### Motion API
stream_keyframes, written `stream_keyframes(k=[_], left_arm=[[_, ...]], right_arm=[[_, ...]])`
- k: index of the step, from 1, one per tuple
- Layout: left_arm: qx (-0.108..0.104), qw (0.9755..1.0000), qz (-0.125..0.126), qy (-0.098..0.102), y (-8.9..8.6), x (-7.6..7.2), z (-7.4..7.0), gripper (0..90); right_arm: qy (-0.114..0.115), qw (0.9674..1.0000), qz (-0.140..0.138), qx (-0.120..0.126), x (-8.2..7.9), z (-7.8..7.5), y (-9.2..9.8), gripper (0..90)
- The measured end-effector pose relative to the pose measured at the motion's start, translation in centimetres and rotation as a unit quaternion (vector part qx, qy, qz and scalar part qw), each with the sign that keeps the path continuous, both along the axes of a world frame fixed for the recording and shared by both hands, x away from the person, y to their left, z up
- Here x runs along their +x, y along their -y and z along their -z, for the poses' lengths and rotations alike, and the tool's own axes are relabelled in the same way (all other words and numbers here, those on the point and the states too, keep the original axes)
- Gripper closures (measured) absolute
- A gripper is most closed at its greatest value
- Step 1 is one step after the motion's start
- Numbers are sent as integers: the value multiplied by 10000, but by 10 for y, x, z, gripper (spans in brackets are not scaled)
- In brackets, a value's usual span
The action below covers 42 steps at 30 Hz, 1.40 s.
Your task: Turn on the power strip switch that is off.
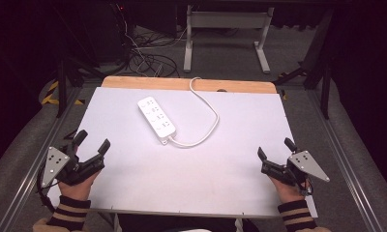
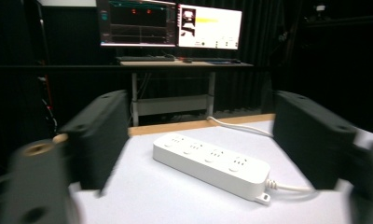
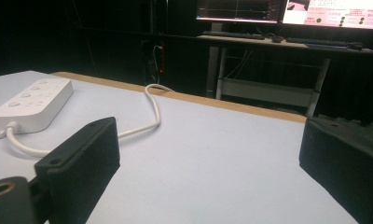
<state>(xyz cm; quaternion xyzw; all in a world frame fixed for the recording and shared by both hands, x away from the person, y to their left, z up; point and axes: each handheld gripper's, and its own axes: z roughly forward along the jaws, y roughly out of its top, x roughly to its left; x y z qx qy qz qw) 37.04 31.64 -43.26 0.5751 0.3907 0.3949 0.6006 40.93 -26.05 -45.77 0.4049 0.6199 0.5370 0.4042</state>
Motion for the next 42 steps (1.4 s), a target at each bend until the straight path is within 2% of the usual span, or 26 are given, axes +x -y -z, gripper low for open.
stream_keyframes(k=[1,4,8,10,12,13,17,19,21,24,27,31,34,37,41,42], left_arm=[[0,10000,0,0,0,0,0,338],[44,9997,123,-225,-1,0,-2,571],[30,9993,194,-323,-2,-1,-4,799],[57,9990,180,-405,-2,0,-7,880],[93,9985,193,-495,-2,1,-8,900],[185,9983,171,-526,-2,2,-10,900],[345,9977,-188,-552,-1,6,-17,900],[364,9964,-343,-682,-3,11,-21,900],[495,9940,-427,-880,-3,20,-22,900],[663,9904,-431,-1138,-2,34,-24,900],[817,9894,-346,-1146,6,42,-32,900],[994,9881,-133,-1168,25,56,-52,900],[1247,9845,-20,-1236,42,69,-69,900],[1512,9790,86,-1362,59,84,-84,900],[1882,9685,213,-1615,82,104,-99,900],[2001,9642,258,-1719,87,109,-101,900]], right_arm=[[-6,10000,9,-6,0,0,0,55],[-39,10000,-29,7,-1,0,0,66],[-59,9999,-77,53,-2,0,1,72],[-54,9999,-107,98,-3,0,1,72],[-64,9999,-114,105,-3,0,2,73],[-69,9999,-110,102,-3,0,2,73],[-113,9999,-122,37,-4,1,1,79],[-143,9998,-154,15,-5,1,2,81],[-151,9997,-183,38,-6,1,3,82],[-145,9996,-189,152,-6,-1,4,86],[-160,9995,-193,217,-5,-2,5,86],[-200,9994,-200,210,-2,-3,4,86],[-280,9992,-228,182,0,-2,1,86],[-314,9991,-230,139,1,-2,0,91],[-335,9991,-214,142,1,-2,1,92],[-336,9991,-215,137,1,-2,1,92]])
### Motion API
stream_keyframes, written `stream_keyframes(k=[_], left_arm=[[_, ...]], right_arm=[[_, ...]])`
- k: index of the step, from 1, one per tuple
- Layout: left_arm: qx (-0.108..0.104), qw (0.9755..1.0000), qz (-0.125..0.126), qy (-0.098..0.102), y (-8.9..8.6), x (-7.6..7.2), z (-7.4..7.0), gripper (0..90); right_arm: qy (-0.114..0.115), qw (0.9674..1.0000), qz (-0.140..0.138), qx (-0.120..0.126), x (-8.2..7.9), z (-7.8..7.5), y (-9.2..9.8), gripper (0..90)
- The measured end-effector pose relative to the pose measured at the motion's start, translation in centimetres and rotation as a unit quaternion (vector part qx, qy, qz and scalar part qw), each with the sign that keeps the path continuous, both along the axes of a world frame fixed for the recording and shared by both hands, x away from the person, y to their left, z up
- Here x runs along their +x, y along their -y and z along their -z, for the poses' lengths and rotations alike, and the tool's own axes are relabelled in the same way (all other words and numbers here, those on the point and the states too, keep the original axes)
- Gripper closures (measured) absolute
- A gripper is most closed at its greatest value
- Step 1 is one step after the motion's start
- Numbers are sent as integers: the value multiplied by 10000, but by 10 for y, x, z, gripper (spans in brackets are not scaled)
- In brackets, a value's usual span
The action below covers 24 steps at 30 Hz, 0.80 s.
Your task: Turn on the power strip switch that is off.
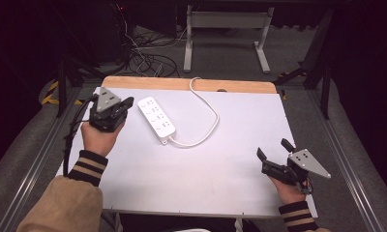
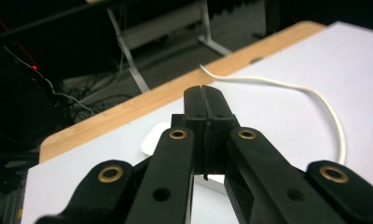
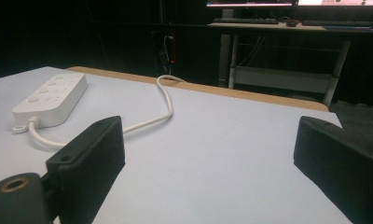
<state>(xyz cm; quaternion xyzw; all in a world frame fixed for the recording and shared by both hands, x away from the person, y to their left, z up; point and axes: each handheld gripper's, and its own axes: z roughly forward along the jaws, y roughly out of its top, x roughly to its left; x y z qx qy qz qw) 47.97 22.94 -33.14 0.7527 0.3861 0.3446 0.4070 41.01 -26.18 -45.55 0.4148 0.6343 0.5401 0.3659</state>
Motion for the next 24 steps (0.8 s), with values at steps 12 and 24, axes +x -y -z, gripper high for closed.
stream_keyframes(k=[12,24], left_arm=[[1067,9859,-33,-1285,49,55,23,900],[1377,9636,-133,-2288,59,83,68,900]], right_arm=[[-61,9999,-90,132,-6,0,3,92],[-260,9995,-174,-71,-7,3,0,98]])
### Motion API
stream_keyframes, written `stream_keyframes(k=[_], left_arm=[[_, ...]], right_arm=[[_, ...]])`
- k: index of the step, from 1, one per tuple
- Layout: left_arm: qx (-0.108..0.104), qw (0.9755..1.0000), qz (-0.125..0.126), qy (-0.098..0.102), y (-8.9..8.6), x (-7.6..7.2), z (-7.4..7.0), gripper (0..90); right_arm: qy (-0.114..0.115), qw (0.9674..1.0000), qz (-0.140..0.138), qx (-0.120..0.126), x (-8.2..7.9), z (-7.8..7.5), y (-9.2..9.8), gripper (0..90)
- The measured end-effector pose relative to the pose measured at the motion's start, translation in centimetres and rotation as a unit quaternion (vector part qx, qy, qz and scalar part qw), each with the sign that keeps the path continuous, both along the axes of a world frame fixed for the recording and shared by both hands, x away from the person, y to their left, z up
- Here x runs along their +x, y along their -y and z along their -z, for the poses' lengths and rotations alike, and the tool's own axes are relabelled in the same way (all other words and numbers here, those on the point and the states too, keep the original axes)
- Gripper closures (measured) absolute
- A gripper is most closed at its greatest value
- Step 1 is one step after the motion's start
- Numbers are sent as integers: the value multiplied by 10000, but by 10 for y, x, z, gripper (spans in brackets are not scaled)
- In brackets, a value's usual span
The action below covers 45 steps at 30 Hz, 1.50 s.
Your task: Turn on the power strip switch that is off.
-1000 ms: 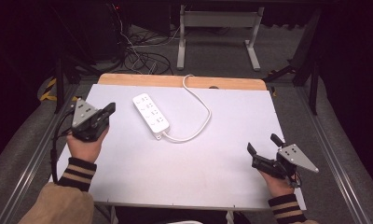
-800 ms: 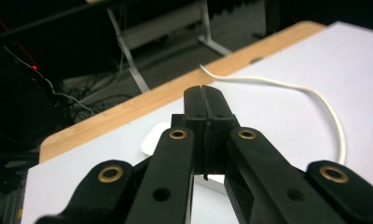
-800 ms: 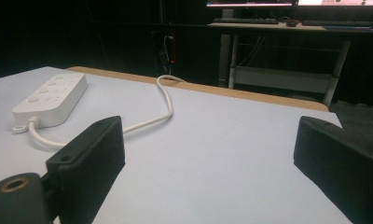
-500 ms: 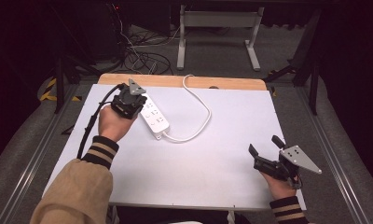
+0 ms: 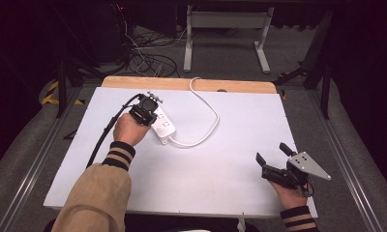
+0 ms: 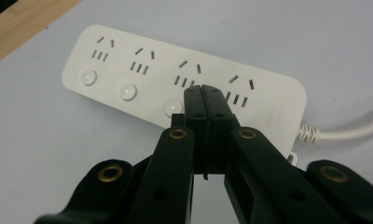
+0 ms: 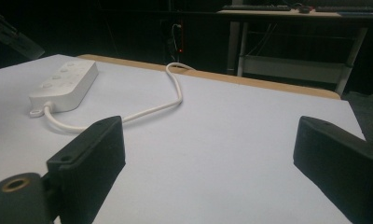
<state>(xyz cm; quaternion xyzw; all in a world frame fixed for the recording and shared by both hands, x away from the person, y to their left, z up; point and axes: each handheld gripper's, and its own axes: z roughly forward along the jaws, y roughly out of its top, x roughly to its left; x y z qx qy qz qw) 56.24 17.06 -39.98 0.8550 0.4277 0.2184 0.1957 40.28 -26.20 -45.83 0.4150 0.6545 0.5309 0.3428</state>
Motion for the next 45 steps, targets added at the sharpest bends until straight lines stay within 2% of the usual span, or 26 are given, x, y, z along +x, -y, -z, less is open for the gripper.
stream_keyframes(k=[1,5,6,7,9,12,14,22,27,29,31,35,38,43,45], left_arm=[[-78,10000,-13,-25,2,2,9,900],[-143,9998,-77,-71,7,5,30,900],[-193,9996,-122,-178,7,7,35,900],[-249,9995,-132,-171,7,7,37,900],[-384,9990,-163,-145,6,8,38,900],[-414,9989,-141,-186,5,7,38,900],[-385,9991,-117,-145,5,6,39,900],[-659,9975,-236,-110,0,2,43,900],[-533,9981,-306,-74,4,1,43,900],[-590,9976,-346,-125,3,0,43,900],[-556,9976,-366,-168,2,0,42,900],[-538,9977,-377,-140,3,-1,42,900],[-603,9973,-372,-166,1,0,43,900],[-518,9978,-417,-71,4,-1,44,900],[-625,9970,-421,-151,2,1,44,900]], right_arm=[[-24,10000,-3,-19,0,0,0,102],[-76,10000,-31,12,-1,0,0,102],[-70,10000,-41,-13,-1,1,0,102],[-71,10000,-48,-31,-1,1,0,102],[-83,9999,-59,-57,-1,1,-1,102],[-104,9999,-58,-77,-1,2,-1,102],[-121,9999,-58,-67,-2,2,-1,102],[-145,9999,-18,-66,-3,1,0,103],[-151,9999,-21,-64,-3,1,0,103],[-146,9999,-19,-53,-2,1,1,103],[-148,9999,-21,-58,-2,1,1,103],[-160,9999,-21,-57,-1,1,0,103],[-172,9998,-18,-82,-1,1,-1,103],[-195,9997,-26,-121,0,1,-2,103],[-207,9997,-26,-125,0,1,-2,103]])
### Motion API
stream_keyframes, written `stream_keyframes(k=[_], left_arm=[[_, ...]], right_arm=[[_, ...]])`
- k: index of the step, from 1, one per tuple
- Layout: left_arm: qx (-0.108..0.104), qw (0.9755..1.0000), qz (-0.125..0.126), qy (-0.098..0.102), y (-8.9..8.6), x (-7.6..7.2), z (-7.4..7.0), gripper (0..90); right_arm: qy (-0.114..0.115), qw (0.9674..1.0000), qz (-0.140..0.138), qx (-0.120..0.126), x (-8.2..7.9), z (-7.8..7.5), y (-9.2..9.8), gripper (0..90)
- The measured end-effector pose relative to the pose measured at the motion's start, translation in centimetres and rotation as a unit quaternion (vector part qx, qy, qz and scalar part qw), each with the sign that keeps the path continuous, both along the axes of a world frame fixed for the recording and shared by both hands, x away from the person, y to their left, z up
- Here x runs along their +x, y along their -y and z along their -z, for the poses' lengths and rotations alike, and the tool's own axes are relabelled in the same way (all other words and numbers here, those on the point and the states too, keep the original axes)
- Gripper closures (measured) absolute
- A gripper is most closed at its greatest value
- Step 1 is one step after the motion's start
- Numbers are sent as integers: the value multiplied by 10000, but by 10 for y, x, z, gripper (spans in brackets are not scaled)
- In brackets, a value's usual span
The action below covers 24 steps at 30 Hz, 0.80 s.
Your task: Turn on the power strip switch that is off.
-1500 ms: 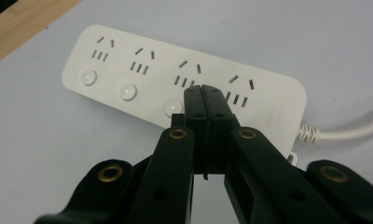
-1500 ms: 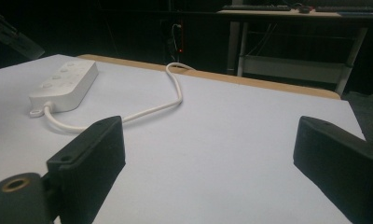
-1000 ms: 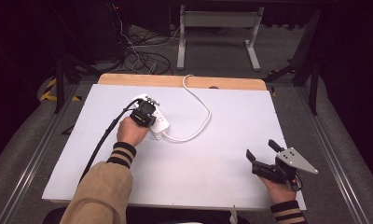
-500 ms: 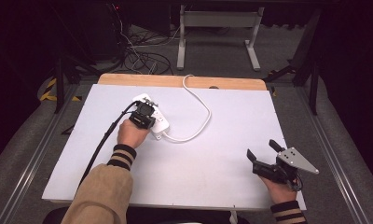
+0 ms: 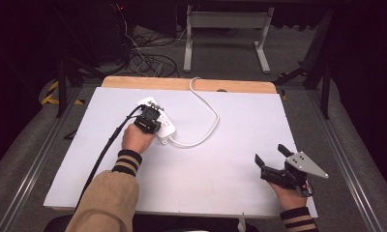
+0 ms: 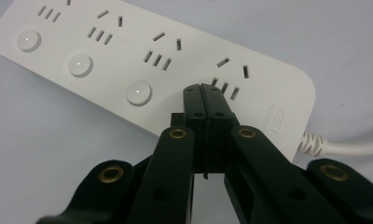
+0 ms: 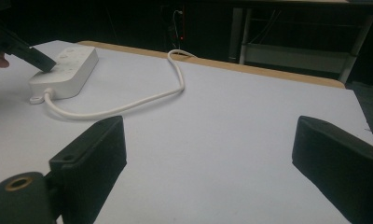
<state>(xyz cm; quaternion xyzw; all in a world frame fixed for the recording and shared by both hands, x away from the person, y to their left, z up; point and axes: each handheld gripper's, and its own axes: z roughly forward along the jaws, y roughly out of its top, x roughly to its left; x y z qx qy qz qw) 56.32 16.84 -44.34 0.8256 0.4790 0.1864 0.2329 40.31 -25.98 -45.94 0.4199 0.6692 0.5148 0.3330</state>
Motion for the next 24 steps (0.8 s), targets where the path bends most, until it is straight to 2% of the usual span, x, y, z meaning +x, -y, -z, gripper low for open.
stream_keyframes(k=[8,12,17,24], left_arm=[[117,9999,-27,-48,3,1,-1,900],[288,9995,-72,78,8,-1,1,900],[267,9996,-83,4,8,1,0,900],[272,9996,-85,16,8,0,0,900]], right_arm=[[-10,10000,10,-3,0,0,0,103],[-13,10000,12,-3,-1,0,1,103],[-10,10000,9,-11,-1,0,1,103],[-13,10000,8,-15,-2,0,1,105]])
